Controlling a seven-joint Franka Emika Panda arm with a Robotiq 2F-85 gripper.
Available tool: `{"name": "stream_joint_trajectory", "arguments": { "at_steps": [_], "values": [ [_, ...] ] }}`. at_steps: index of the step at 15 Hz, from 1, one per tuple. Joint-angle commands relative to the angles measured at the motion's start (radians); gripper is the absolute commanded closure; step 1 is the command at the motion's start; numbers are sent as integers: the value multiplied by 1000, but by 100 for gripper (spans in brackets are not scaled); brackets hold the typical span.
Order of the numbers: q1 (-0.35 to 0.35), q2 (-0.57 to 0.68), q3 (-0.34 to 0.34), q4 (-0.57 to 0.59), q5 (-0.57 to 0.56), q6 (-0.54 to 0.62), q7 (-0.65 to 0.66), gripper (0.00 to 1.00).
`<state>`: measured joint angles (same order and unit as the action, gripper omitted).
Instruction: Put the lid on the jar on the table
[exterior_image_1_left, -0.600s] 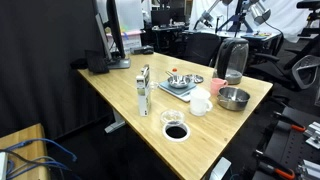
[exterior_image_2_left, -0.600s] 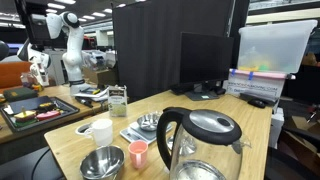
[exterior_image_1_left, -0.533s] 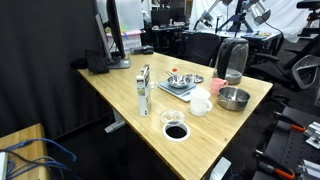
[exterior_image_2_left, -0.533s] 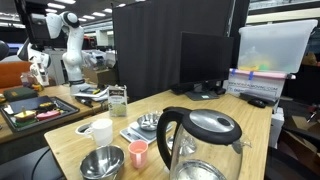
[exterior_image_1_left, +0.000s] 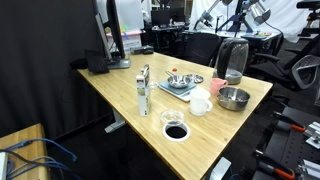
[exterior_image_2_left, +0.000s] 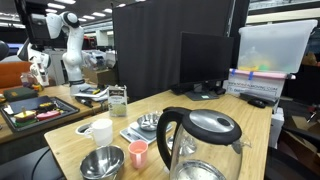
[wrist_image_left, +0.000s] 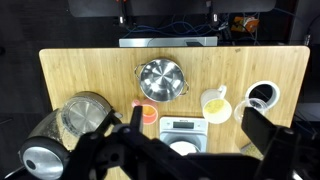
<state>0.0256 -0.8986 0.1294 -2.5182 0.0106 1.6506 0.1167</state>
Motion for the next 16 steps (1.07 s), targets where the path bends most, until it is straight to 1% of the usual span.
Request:
{"name": "stream_joint_trajectory", "arguments": {
  "at_steps": [1,2,4,6,11,12,14,16],
  "values": [
    [8,2,2,0,-6,12,9,0],
    [6,5,10,-4,-13,41,14,0],
    [12,33,10,2,2,58,13,0],
    [21,60,25,-6,3,111,12,0],
    [84,164,112,-27,4,289,56,0],
    [83,149,93,-25,-4,248,53,0],
    [92,164,101,-25,-5,256,66,0],
    [89,155,90,-25,-4,255,64,0]
  ]
}}
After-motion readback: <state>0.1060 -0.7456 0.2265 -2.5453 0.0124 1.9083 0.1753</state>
